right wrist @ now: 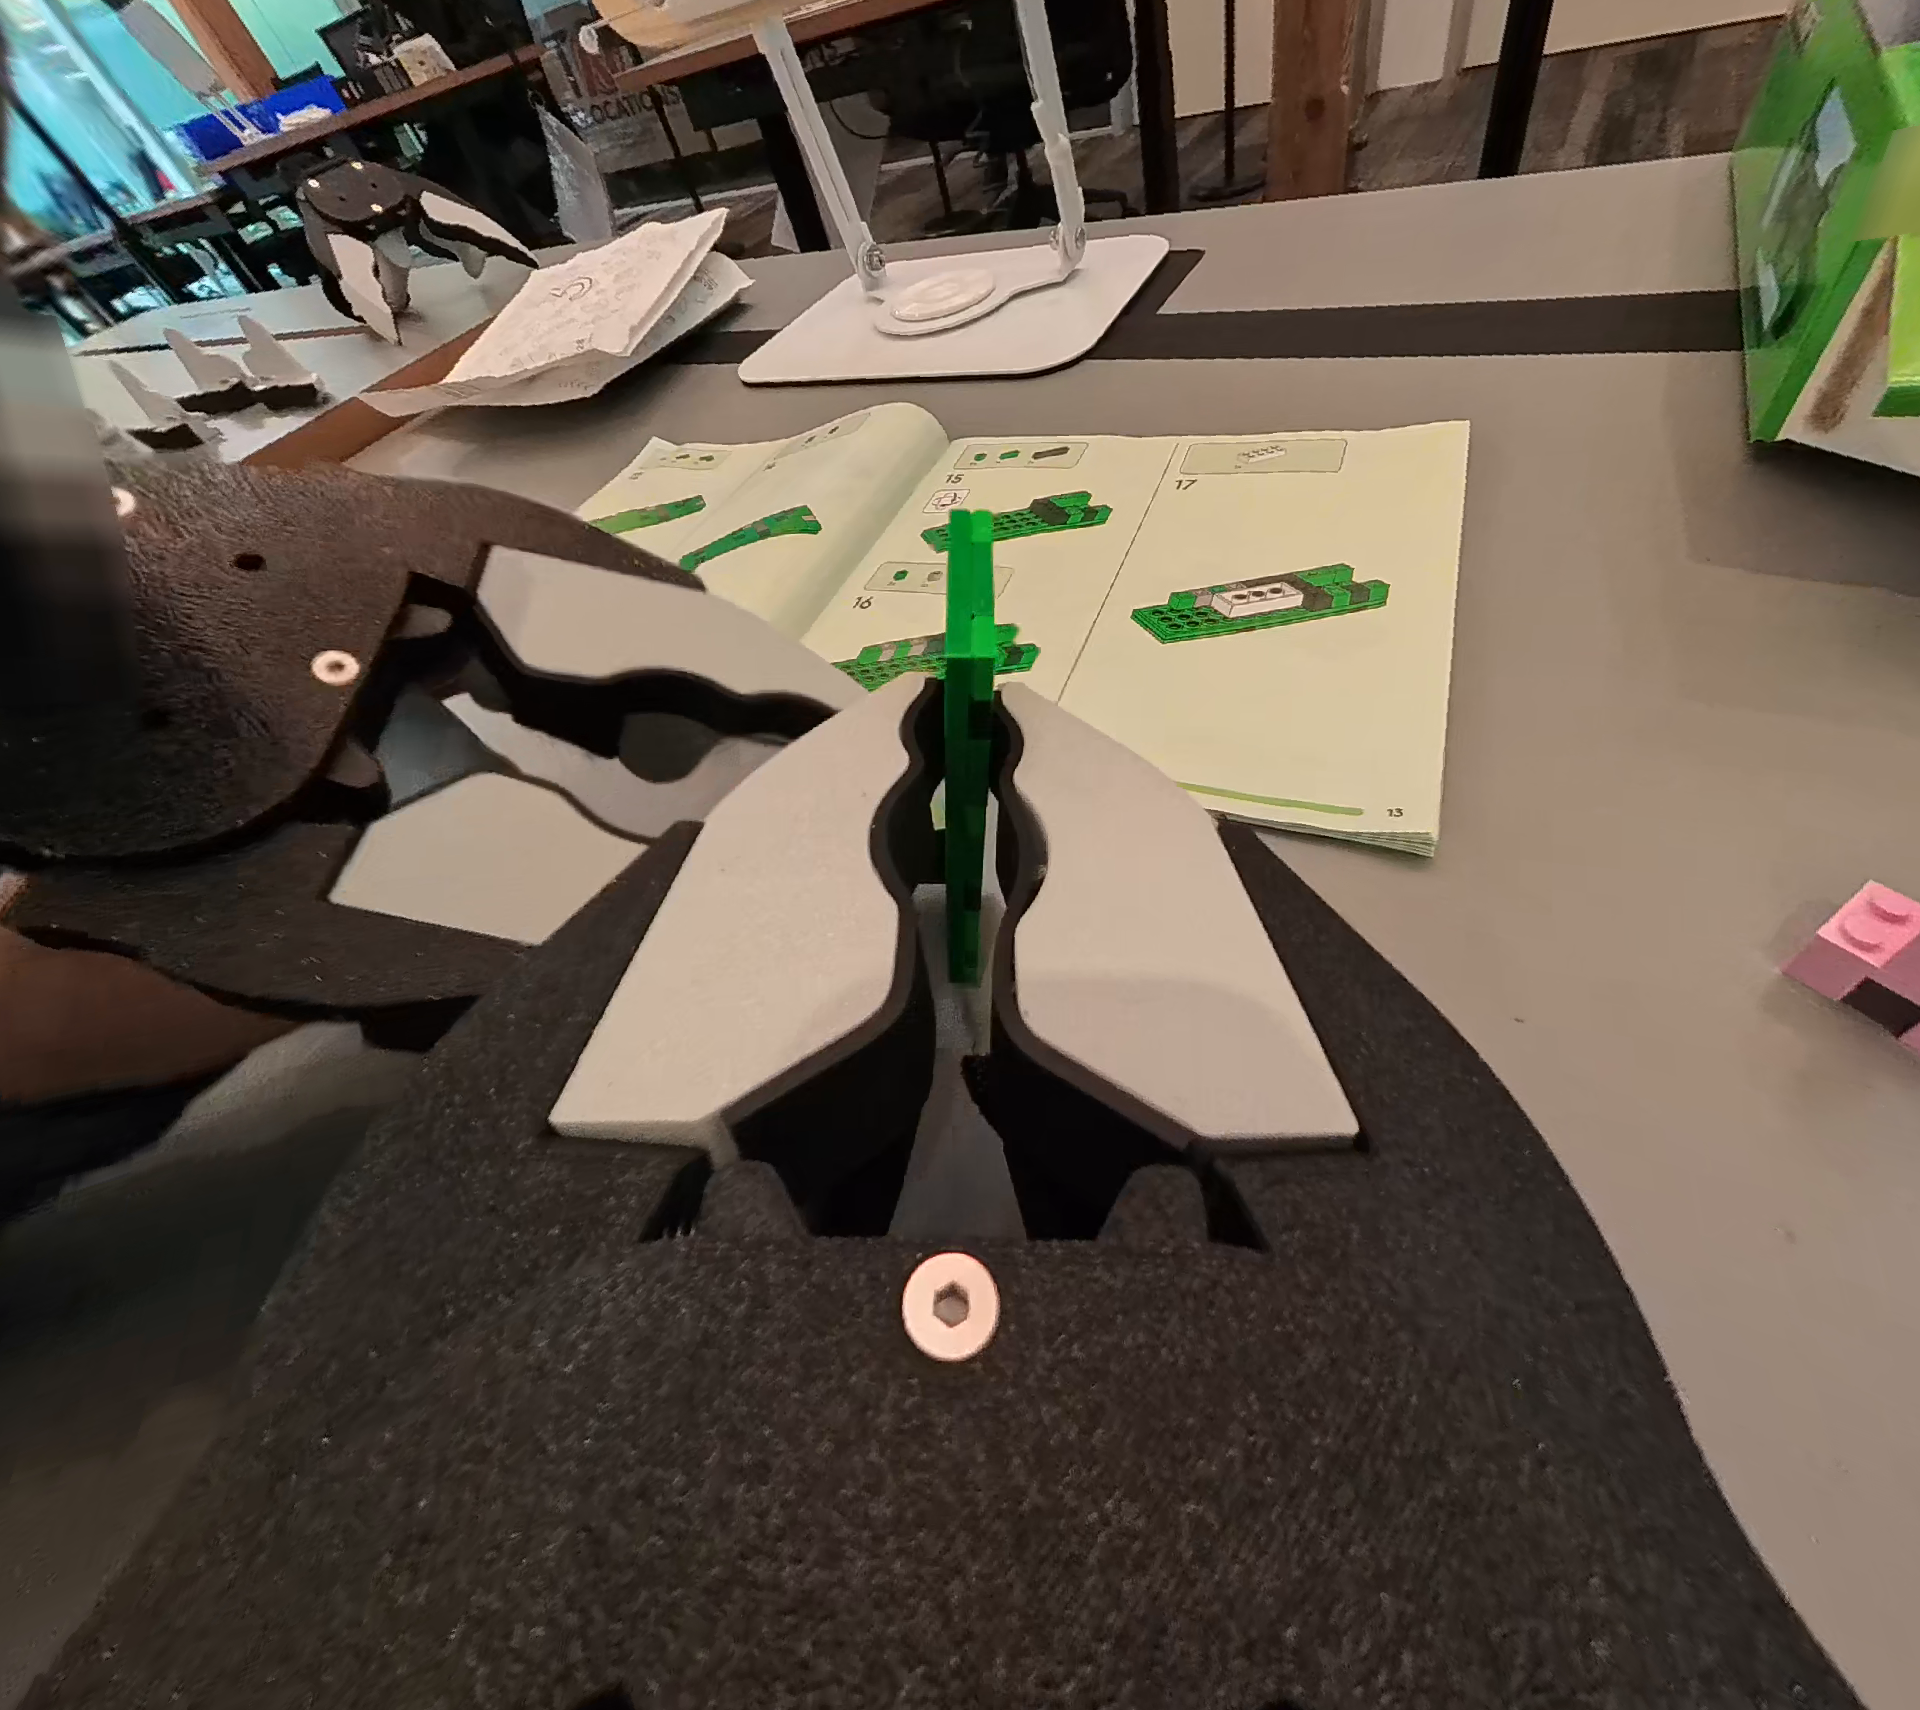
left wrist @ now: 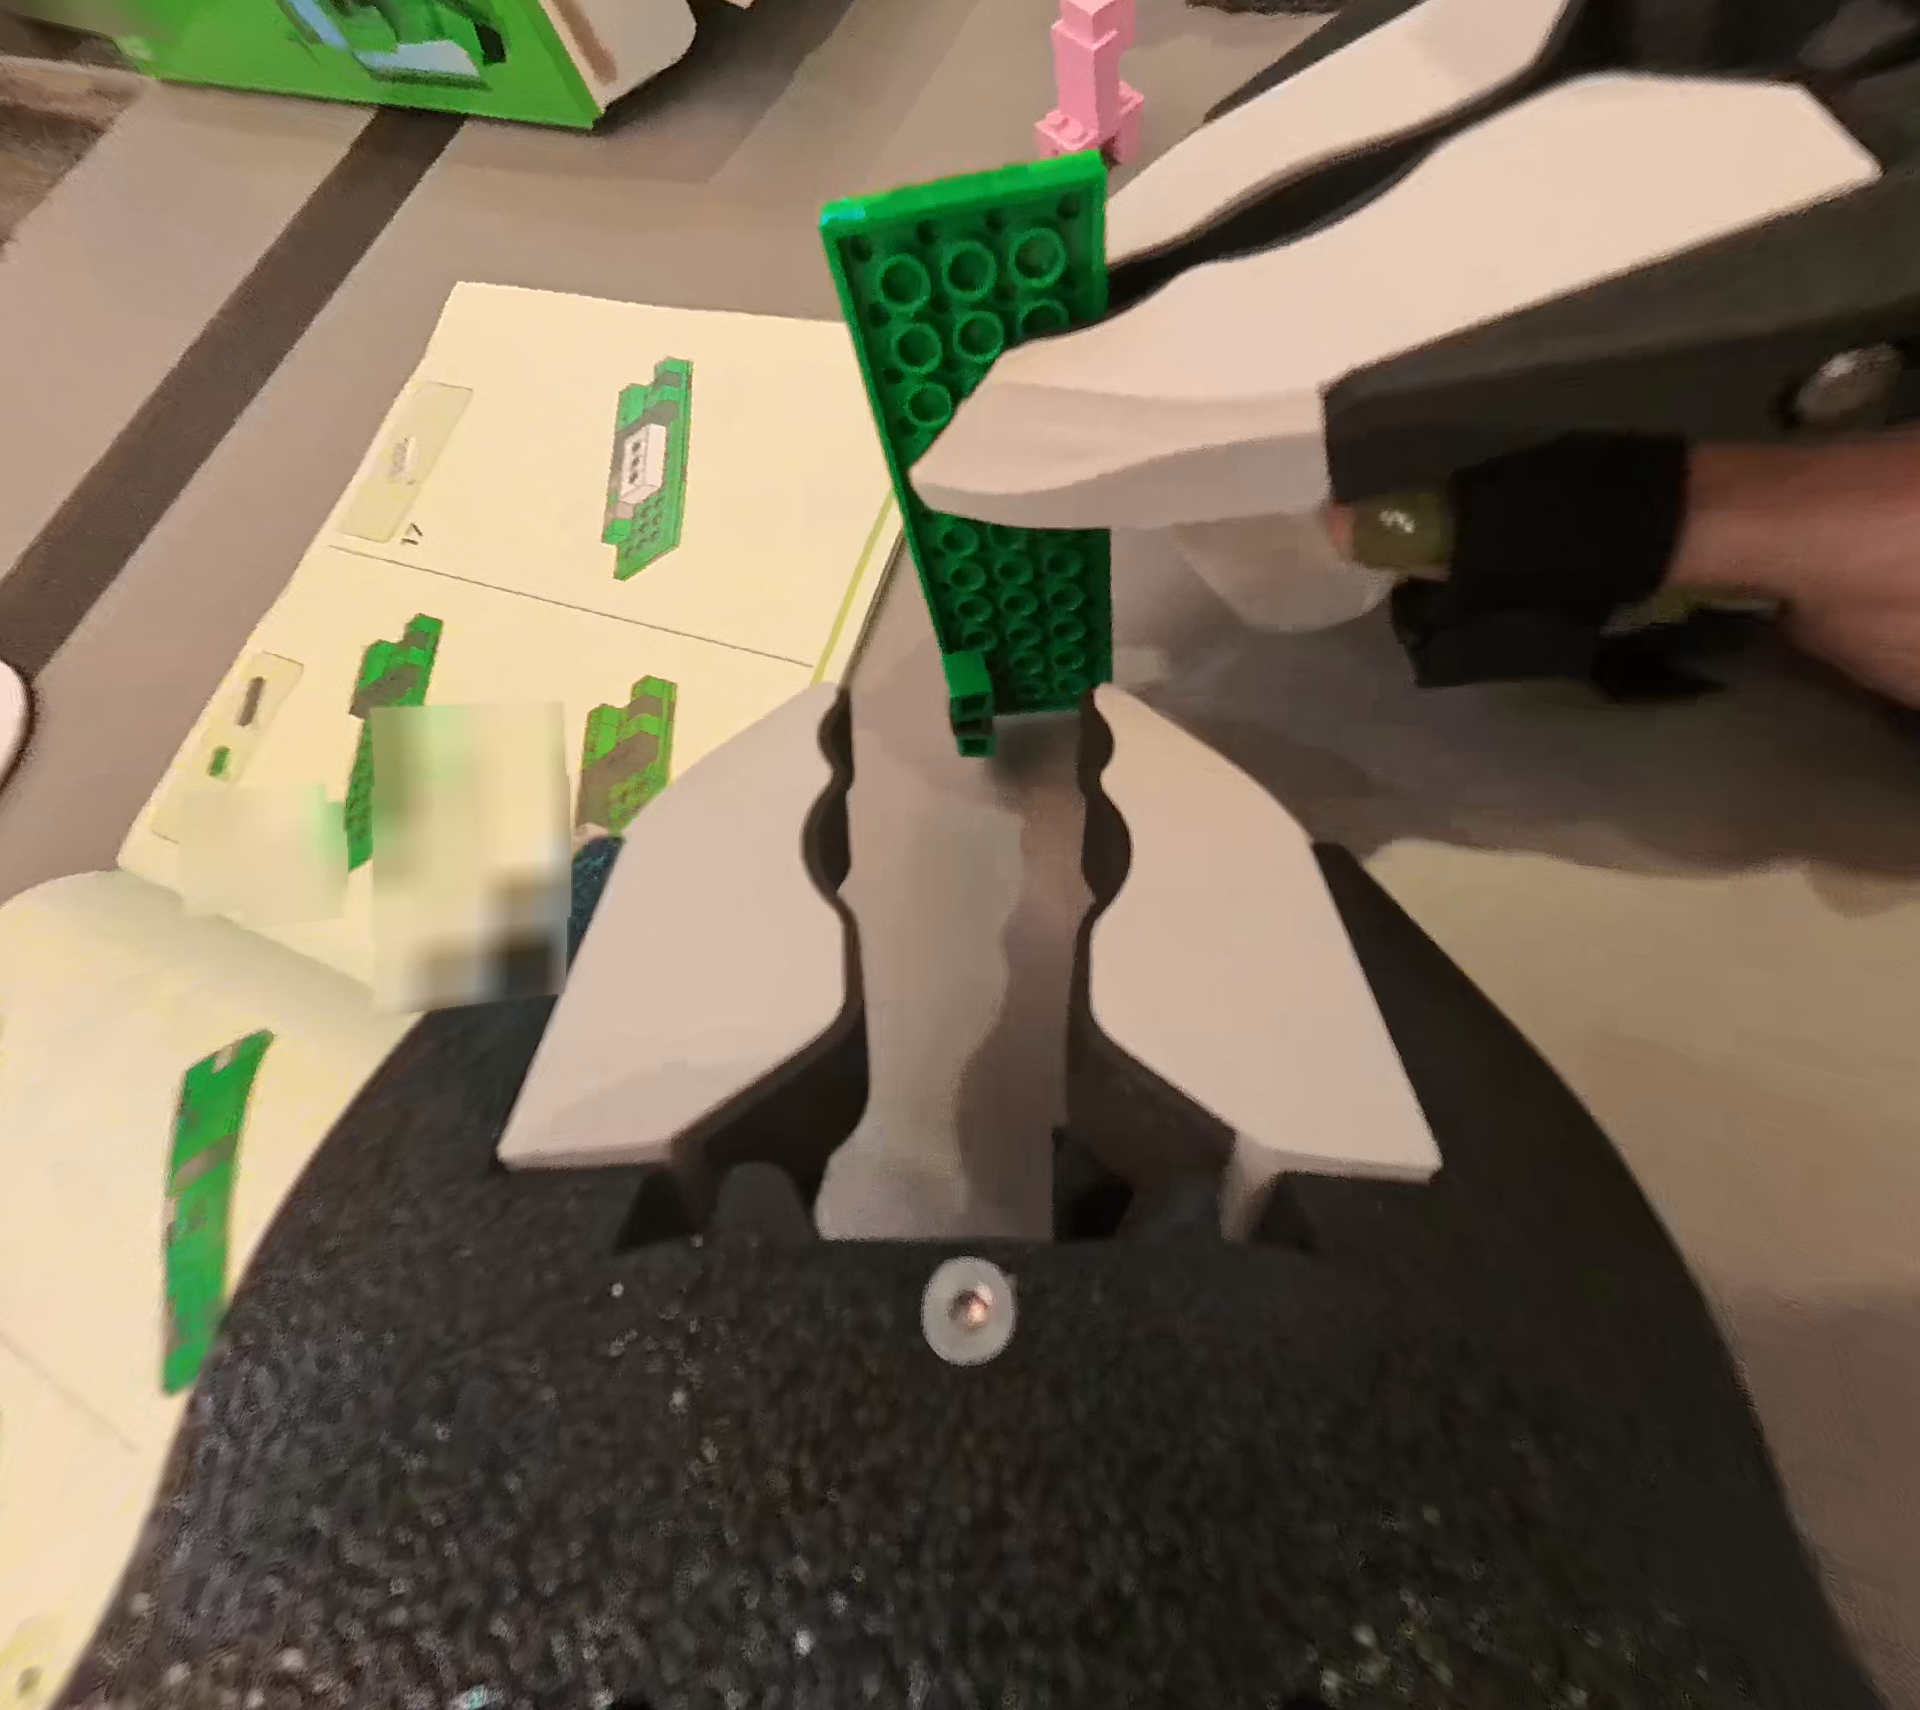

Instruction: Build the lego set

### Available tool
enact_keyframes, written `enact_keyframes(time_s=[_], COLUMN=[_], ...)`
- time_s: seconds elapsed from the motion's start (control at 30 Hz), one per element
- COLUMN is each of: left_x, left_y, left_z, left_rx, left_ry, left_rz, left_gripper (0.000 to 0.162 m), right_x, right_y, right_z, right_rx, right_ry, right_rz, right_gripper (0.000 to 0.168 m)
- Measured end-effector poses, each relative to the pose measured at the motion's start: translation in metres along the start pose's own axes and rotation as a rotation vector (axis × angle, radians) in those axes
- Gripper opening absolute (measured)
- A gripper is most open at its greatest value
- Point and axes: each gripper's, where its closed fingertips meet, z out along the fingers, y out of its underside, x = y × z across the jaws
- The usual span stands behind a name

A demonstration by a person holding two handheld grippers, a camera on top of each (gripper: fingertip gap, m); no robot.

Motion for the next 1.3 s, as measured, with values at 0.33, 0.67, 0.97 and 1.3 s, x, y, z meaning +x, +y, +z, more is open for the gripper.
enact_keyframes(time_s=[0.33, 0.67, 0.97, 1.3], left_x=[0.014, 0.019, 0.021, 0.025], left_y=[0.012, 0.011, 0.021, 0.022], left_z=[-0.041, -0.046, -0.044, -0.054], left_rx=[0.220, 0.226, 0.168, 0.193], left_ry=[0.580, 0.793, 0.822, 0.865], left_rz=[-0.033, -0.034, -0.020, 0.022], left_gripper=[0.051, 0.038, 0.027, 0.018], right_x=[-0.026, -0.050, -0.060, -0.072], right_y=[0.002, 0.009, 0.010, 0.007], right_z=[-0.002, 0.000, -0.001, -0.008], right_rx=[-0.037, -0.081, -0.086, -0.077], right_ry=[-0.202, -0.316, -0.367, -0.463], right_rz=[-0.008, -0.043, -0.054, -0.062], right_gripper=[0.007, 0.007, 0.007, 0.007])
